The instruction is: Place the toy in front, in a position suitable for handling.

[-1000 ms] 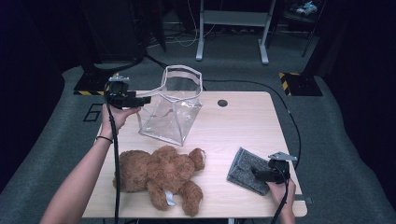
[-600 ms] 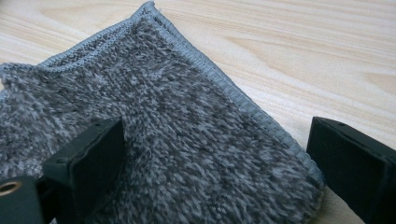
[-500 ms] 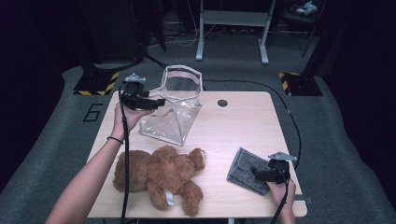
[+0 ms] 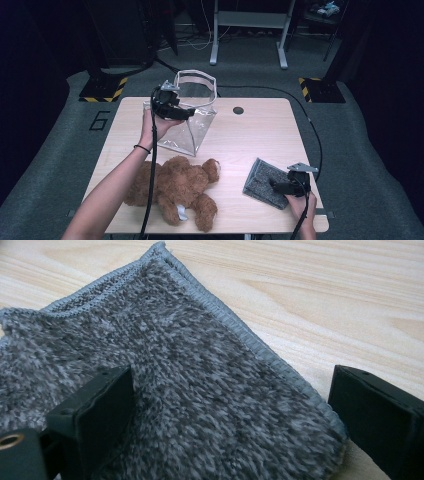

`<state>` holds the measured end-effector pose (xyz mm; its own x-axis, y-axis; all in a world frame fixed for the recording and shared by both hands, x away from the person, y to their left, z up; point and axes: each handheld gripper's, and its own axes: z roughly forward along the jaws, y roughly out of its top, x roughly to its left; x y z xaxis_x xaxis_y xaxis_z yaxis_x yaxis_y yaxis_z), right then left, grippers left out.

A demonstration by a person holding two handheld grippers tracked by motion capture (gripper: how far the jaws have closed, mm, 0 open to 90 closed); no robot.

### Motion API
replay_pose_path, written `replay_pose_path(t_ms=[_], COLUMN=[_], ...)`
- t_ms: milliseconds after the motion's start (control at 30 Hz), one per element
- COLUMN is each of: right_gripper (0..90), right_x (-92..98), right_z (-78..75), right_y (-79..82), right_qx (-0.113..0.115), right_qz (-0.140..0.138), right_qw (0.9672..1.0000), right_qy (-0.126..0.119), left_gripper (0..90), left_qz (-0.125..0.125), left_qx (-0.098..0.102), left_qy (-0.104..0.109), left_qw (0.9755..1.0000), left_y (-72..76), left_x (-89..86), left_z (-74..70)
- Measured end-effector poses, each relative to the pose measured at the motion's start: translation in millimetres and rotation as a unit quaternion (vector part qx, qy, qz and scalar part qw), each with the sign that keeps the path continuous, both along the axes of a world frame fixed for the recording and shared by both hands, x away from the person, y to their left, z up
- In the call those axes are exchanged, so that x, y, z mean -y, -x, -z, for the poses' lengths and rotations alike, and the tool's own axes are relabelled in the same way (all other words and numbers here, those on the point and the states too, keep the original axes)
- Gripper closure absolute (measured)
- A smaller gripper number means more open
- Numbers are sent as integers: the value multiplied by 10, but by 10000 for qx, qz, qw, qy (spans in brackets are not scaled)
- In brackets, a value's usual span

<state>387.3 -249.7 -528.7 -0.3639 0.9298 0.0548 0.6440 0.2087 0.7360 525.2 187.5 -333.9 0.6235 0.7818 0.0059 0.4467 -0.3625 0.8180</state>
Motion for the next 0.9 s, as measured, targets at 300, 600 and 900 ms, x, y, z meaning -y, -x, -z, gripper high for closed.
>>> replay_pose_path(t_ms=[300,600,900], right_gripper=[47,49,51], right_x=[2,3,4], right_z=[0,0,0], right_y=[-1,-1,-1], right_qx=[3,0,1], right_qz=[-8,-9,-5], right_qw=[10000,10000,10000], right_qy=[-8,-5,-15], left_gripper=[428,638,766], left_qz=[-88,188,353], left_qx=[200,92,204], left_qy=[-27,-176,-315], left_qw=[9998,9996,9987], left_y=[-19,-49,-80], left_x=[-27,4,-76], left_z=[17,95,104])
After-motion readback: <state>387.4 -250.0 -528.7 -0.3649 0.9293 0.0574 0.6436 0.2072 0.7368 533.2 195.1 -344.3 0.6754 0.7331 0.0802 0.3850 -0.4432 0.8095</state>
